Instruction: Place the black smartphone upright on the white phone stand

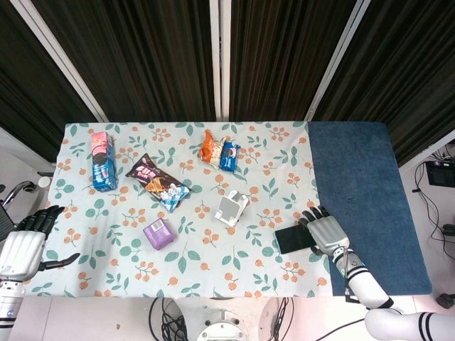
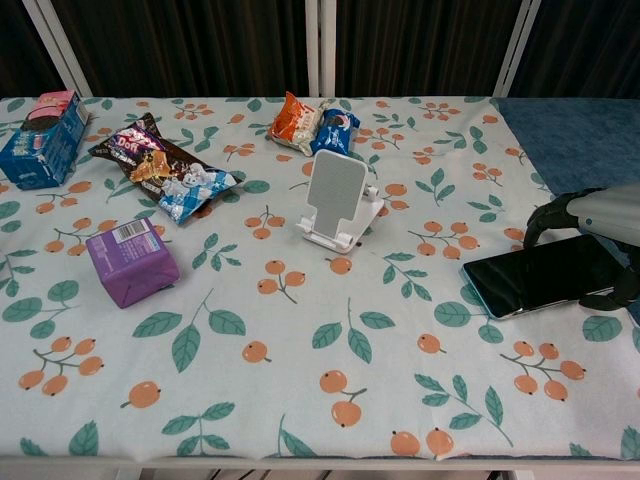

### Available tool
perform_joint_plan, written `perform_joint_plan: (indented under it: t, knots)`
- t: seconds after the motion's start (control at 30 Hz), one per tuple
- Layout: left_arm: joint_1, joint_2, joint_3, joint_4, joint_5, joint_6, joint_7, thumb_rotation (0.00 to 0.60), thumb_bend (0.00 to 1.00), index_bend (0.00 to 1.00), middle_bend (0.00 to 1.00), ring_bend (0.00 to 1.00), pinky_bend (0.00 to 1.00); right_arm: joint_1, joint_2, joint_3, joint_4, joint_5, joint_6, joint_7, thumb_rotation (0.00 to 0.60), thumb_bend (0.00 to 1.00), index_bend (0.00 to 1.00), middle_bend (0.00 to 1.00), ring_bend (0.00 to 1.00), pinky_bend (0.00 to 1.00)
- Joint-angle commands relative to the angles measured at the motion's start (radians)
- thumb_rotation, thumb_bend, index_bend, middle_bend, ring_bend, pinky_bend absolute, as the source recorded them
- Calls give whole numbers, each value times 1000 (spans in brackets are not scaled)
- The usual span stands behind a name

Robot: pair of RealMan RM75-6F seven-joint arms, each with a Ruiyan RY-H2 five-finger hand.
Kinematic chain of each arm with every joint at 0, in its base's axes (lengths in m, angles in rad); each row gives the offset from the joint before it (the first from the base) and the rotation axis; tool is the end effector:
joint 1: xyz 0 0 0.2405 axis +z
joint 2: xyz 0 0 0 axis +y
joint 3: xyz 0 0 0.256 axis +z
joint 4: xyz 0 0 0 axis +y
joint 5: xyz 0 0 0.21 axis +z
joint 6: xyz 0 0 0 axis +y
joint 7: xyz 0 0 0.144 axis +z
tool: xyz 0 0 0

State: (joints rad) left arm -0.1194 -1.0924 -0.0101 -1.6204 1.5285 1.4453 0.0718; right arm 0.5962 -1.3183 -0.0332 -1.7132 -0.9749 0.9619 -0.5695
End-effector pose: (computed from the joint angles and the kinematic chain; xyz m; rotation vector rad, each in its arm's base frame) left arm -0.3073 0.1829 0.1548 -1.5004 -0.8550 -0.8286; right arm -0.2376 -0.2673 0.0182 1.9355 -0.9953 0.4597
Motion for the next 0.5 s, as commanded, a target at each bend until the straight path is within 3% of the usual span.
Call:
perform_joint_plan:
  t: [0.03, 0.17, 0.5]
  knots:
    - [0, -1, 1, 1, -1, -2, 0, 363, 61, 116, 106, 132, 223, -5, -1, -2, 7, -12, 8, 8, 600, 213, 585, 254, 47, 0]
    - [-1, -1, 1, 0, -4, -6, 1, 364, 61, 116, 106, 132, 223, -10, -1, -3, 11, -29, 21, 10, 600, 238, 587, 345, 177, 0]
    - [-2, -3, 0, 1, -7, -9, 2, 365, 62, 116, 104, 133, 223, -35, -7, 11, 26, -84, 66, 55, 600, 295, 620, 418, 426, 25]
